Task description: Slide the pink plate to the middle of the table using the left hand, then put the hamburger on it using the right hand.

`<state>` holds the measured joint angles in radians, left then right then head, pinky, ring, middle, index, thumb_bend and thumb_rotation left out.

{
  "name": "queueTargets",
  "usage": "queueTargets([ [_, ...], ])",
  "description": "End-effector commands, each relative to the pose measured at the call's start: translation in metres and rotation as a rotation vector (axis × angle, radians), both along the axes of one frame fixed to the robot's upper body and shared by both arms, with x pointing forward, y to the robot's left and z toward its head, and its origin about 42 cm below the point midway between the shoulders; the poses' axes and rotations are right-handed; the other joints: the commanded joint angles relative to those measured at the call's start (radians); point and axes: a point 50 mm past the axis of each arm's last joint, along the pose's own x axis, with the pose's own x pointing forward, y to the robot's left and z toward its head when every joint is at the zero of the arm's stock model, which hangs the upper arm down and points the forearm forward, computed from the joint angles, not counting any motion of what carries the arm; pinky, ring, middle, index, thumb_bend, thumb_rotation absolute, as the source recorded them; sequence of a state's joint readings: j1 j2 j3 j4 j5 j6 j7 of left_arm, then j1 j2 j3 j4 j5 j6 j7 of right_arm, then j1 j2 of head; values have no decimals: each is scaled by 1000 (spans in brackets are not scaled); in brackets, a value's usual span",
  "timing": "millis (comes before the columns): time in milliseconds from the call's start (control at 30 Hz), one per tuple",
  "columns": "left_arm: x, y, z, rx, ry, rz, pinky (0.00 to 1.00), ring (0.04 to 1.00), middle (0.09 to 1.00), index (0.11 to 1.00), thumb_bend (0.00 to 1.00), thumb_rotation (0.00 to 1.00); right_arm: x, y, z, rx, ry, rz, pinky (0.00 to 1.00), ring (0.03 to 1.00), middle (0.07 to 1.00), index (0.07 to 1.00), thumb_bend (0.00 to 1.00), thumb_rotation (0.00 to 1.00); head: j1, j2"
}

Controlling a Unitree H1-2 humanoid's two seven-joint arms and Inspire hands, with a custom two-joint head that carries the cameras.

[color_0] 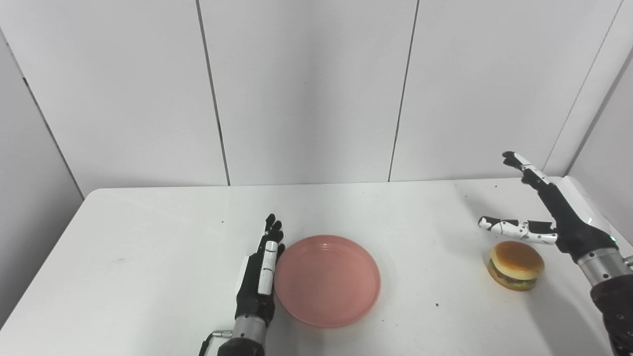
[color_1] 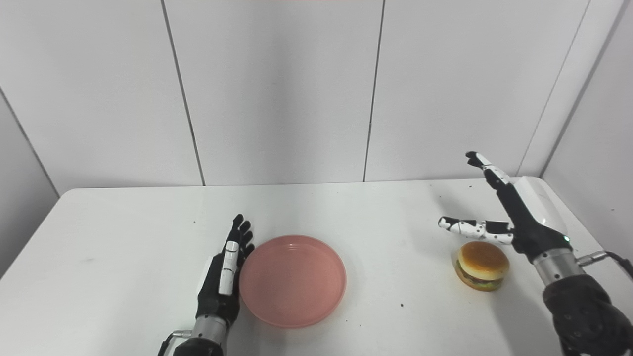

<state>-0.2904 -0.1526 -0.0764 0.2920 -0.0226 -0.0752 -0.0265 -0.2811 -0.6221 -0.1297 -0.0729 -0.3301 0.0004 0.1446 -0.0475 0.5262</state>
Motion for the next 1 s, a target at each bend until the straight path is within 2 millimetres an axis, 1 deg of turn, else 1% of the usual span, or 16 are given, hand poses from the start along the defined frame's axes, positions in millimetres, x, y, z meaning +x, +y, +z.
queueTargets([
  [0, -17, 14, -29, 0, 100, 6, 939, 1000, 1000, 1000, 708, 1000, -1, -5, 24, -42, -54, -5, 794, 885, 899, 916, 880, 457, -10, -1],
  [67, -18, 18, -29, 28, 89, 6, 976, 1000, 1000, 1000, 698, 1000, -1, -8, 25, -56, -47, -14, 782, 875, 894, 910, 894, 452, -27, -3],
  [100, -19, 20, -30, 24, 92, 4, 948, 1000, 1000, 1000, 694, 1000, -2, -7, 27, -64, -38, -18, 774, 874, 895, 906, 901, 452, -54, -8],
  [133, -19, 21, -30, 19, 95, 2, 867, 1000, 1000, 1000, 693, 1000, -2, -6, 28, -68, -31, -21, 770, 876, 900, 904, 902, 454, -59, -9],
  [167, -20, 24, -30, 23, 95, 5, 848, 1000, 1000, 1000, 690, 1000, -4, -4, 29, -81, -19, -29, 767, 879, 902, 902, 902, 452, -80, -12],
  [200, -20, 26, -31, 32, 94, 9, 901, 1000, 1000, 1000, 676, 1000, -5, -2, 31, -85, -5, -32, 767, 884, 906, 900, 888, 400, -90, -13],
  [233, -21, 29, -31, 37, 94, 13, 905, 1000, 1000, 1000, 674, 1000, -6, -1, 32, -79, 18, -33, 767, 885, 906, 900, 885, 390, -119, -18],
  [267, -22, 33, -32, 43, 92, 14, 920, 1000, 1000, 1000, 672, 1000, -7, 1, 34, -81, 35, -35, 769, 890, 913, 904, 873, 345, -136, -19],
  [333, -22, 38, -33, 38, 98, 16, 967, 1000, 1000, 1000, 667, 1000, -8, 1, 37, -108, 70, -45, 762, 891, 915, 900, 876, 281, -146, -20],
  [400, -22, 42, -35, 49, 99, 18, 993, 1000, 1000, 1000, 676, 1000, -7, 0, 38, -124, 113, -48, 785, 907, 924, 905, 914, 279, -162, -23],
  [500, -20, 46, -37, 54, 91, 22, 1000, 1000, 1000, 1000, 689, 1000, -5, -4, 37, -149, 182, -56, 826, 933, 941, 915, 948, 255, -172, -24],
  [600, -19, 47, -39, 53, 78, 22, 1000, 1000, 1000, 1000, 687, 1000, 0, -11, 33, -210, 258, -79, 843, 944, 941, 910, 959, 232, -189, -24],
  [667, -17, 49, -40, 52, 72, 13, 1000, 1000, 1000, 1000, 680, 1000, 5, -15, 30, -231, 294, -86, 848, 949, 942, 907, 967, 240, -196, -25],
  [733, -16, 50, -42, 41, 73, 7, 1000, 1000, 1000, 1000, 711, 1000, 9, -18, 27, -238, 314, -87, 844, 945, 937, 903, 988, 262, -200, -26],
  [833, -15, 52, -44, 51, 67, 1, 1000, 1000, 1000, 1000, 726, 1000, 17, -24, 20, -264, 338, -77, 842, 944, 938, 909, 999, 303, -202, -25],
  [967, -14, 53, -43, 83, 68, 7, 1000, 1000, 997, 1000, 753, 1000, 24, -27, 17, -328, 343, -81, 817, 911, 919, 908, 1000, 329, -203, -26],
])
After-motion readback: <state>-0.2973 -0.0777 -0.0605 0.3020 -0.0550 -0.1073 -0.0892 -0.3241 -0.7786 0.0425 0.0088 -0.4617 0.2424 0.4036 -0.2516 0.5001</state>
